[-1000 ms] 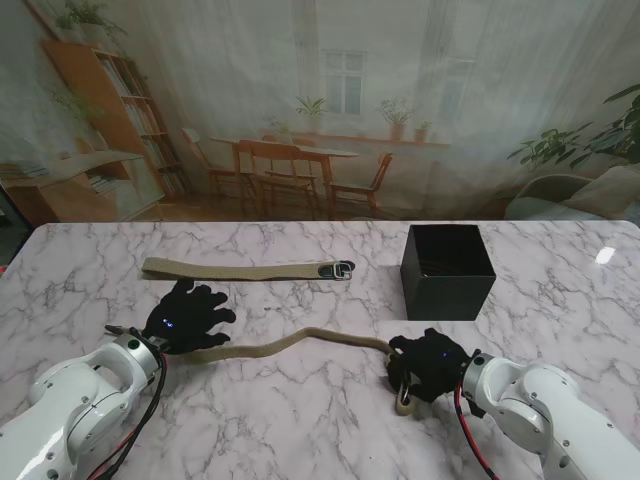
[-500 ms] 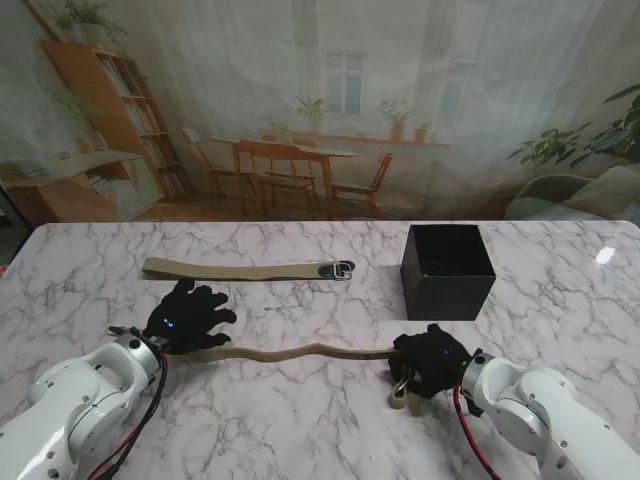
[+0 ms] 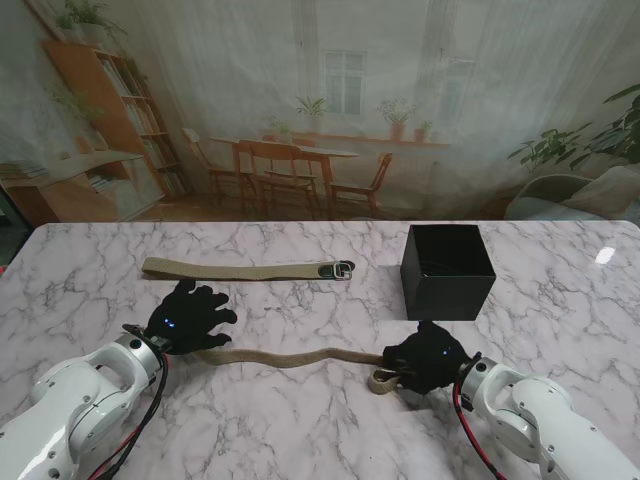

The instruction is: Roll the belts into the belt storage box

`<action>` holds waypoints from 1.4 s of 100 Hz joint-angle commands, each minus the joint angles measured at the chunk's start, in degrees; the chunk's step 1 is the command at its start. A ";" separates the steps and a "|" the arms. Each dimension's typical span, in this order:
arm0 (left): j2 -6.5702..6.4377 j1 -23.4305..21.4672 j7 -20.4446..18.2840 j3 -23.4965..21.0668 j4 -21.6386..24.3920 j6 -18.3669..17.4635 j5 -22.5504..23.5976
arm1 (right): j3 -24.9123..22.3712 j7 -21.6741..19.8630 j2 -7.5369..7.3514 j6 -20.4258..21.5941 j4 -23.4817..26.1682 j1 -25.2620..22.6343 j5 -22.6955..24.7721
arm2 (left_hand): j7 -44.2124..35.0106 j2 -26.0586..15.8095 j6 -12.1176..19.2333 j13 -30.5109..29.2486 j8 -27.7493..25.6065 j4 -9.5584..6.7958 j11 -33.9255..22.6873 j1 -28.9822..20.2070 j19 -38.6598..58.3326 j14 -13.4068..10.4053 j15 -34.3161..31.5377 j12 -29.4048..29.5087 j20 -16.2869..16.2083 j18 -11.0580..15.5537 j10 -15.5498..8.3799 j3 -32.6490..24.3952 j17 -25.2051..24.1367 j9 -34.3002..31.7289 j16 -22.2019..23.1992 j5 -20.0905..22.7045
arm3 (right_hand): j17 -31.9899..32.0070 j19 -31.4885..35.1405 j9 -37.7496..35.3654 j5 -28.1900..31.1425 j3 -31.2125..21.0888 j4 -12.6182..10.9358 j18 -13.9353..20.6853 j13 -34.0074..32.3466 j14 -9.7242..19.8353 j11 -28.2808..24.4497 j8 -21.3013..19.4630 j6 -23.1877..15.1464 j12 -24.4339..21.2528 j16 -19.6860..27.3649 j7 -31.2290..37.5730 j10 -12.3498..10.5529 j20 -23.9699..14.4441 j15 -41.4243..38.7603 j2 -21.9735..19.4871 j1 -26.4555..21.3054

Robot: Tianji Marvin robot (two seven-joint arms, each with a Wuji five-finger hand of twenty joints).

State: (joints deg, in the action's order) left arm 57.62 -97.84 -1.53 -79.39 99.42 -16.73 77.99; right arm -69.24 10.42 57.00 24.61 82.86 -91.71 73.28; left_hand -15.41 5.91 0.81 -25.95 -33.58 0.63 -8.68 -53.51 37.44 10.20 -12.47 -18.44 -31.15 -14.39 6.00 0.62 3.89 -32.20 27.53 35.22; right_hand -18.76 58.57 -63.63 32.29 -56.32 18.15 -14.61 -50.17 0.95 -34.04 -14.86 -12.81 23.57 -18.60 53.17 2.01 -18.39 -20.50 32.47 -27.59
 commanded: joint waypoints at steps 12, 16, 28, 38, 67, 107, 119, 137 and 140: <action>0.05 0.17 -0.93 0.28 -0.18 -0.07 -0.15 | 0.80 0.69 -0.44 0.98 -1.11 0.95 0.50 | 0.15 -2.22 -1.09 -0.37 -0.43 0.44 0.64 -0.54 -1.98 0.92 0.36 -0.17 -0.22 -2.33 1.03 0.28 -0.94 -1.54 -0.05 1.53 | 1.51 1.35 -13.35 -17.79 -8.79 -7.02 1.78 -2.30 7.99 -4.00 2.43 1.05 1.48 -0.01 -17.33 -9.08 1.21 0.00 -4.41 -1.78; 0.05 0.18 -0.91 0.29 -0.20 -0.08 -0.13 | 1.13 1.54 -0.43 0.91 -1.54 1.21 0.53 | 0.13 -2.15 -1.14 -0.37 -0.44 0.43 0.62 -0.60 -1.98 0.99 0.36 -0.18 -0.22 -2.38 1.09 0.27 -0.96 -1.60 -0.05 1.59 | 1.31 1.45 -14.63 -20.68 -9.30 -8.53 1.21 -3.35 8.05 -4.24 2.70 0.52 1.83 -0.12 -17.29 -8.72 1.19 -0.27 -4.88 -1.74; 0.05 0.18 -0.84 0.29 -0.21 -0.05 -0.09 | 1.61 2.34 -0.32 0.60 -2.08 1.55 0.12 | 0.19 -2.16 -1.11 -0.46 -0.38 0.42 0.61 -0.56 -1.97 0.91 0.34 -0.18 -0.24 -2.35 0.97 0.27 -0.95 -1.68 -0.04 1.54 | 0.00 1.75 -17.47 -26.14 -9.39 -10.86 -1.85 -8.05 6.49 -5.90 3.69 -1.21 2.88 -0.99 -16.54 -7.26 1.24 -1.86 -6.59 -3.10; 0.04 0.21 -0.79 0.31 -0.24 -0.03 -0.06 | 1.70 2.08 -0.18 0.45 -2.16 1.56 -0.57 | 0.25 -2.17 -1.24 -0.45 -0.35 0.42 0.62 -0.61 -1.96 0.99 0.34 -0.18 -0.25 -2.34 0.99 0.26 -0.90 -1.67 -0.04 1.43 | -1.55 2.22 -18.44 -27.03 -9.49 -10.93 -2.78 -11.11 4.70 -6.94 4.17 -2.35 3.32 -1.67 -16.31 -6.15 1.20 -2.80 -7.75 -4.46; 0.03 0.31 -0.55 0.39 -0.40 0.00 0.02 | 1.48 0.92 -0.55 2.06 -1.92 1.66 0.37 | 0.25 -1.89 -1.13 -0.56 -0.34 0.40 0.55 -0.91 -1.95 1.02 0.30 -0.22 -0.26 -2.41 0.92 0.23 -0.95 -1.82 -0.02 1.38 | 1.64 -1.69 -16.38 1.72 -7.67 -11.03 -3.46 -9.04 5.06 -3.82 -0.09 -16.23 3.59 -1.69 -9.81 -6.70 3.61 1.09 -9.39 -8.44; 0.03 0.34 -0.53 0.41 -0.46 -0.04 -0.03 | -0.53 -6.69 -0.34 4.12 0.57 0.84 -2.48 | 0.24 -2.12 -1.20 -0.57 -0.32 0.42 0.55 -0.68 -1.97 0.95 0.30 -0.22 -0.23 -2.38 0.98 0.28 -0.95 -1.85 -0.01 1.40 | 5.42 -2.32 -11.28 12.40 -2.22 -5.97 -0.31 -3.73 9.73 12.00 5.12 6.90 -6.56 3.09 -3.94 -9.05 3.42 3.56 -8.39 7.77; 0.04 0.28 -0.43 0.33 -0.47 -0.01 0.00 | -0.42 -6.49 -0.40 4.11 0.57 1.06 -2.08 | 0.26 -2.22 -1.20 -0.50 -0.30 0.42 0.56 -0.65 -1.98 1.03 0.33 -0.21 -0.22 -2.37 0.93 0.27 -0.96 -1.84 -0.02 1.40 | 4.86 -1.79 -11.26 11.97 -2.90 -7.03 -0.34 -4.03 9.91 11.71 2.97 7.53 -7.26 3.21 -5.62 -9.57 3.19 3.18 -6.34 7.98; 0.05 0.23 -0.33 0.29 -0.47 0.05 0.01 | -0.15 -5.85 -0.41 3.47 0.49 1.00 -1.70 | 0.32 -2.33 -1.27 -0.46 -0.24 0.42 0.57 -0.44 -2.04 1.03 0.34 -0.22 -0.21 -2.43 0.98 0.31 -1.08 -1.84 -0.01 1.38 | 3.58 -1.52 -13.74 7.23 -6.94 -2.72 -0.52 -5.70 9.78 10.19 5.78 0.68 -6.44 2.92 -0.21 -10.54 3.10 2.29 -1.41 -4.45; 0.05 0.24 -0.33 0.30 -0.48 0.06 0.00 | -0.12 -5.77 -0.43 3.41 0.51 0.99 -1.55 | 0.30 -2.36 -1.19 -0.47 -0.25 0.42 0.59 -0.45 -2.07 1.03 0.33 -0.21 -0.20 -2.46 0.98 0.30 -1.10 -1.80 -0.01 1.41 | 3.53 -1.52 -13.97 7.27 -6.91 -2.57 -0.52 -5.91 9.89 10.11 5.89 -0.09 -6.35 2.90 -0.01 -10.61 3.10 2.25 -1.30 -4.85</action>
State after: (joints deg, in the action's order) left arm 57.60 -97.57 -1.22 -79.21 99.03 -16.73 78.02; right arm -69.61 4.48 56.72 28.52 83.78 -90.31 71.00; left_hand -15.41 5.89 0.78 -25.94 -33.58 0.63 -8.68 -53.51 37.43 10.21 -12.47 -18.44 -31.15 -14.40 5.99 0.62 3.84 -32.87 27.53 35.22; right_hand -15.13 56.79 -76.36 39.04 -59.81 15.10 -14.38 -55.46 5.47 -25.28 -8.79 -13.98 17.25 -16.31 47.14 -1.83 -15.46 -18.75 28.66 -26.48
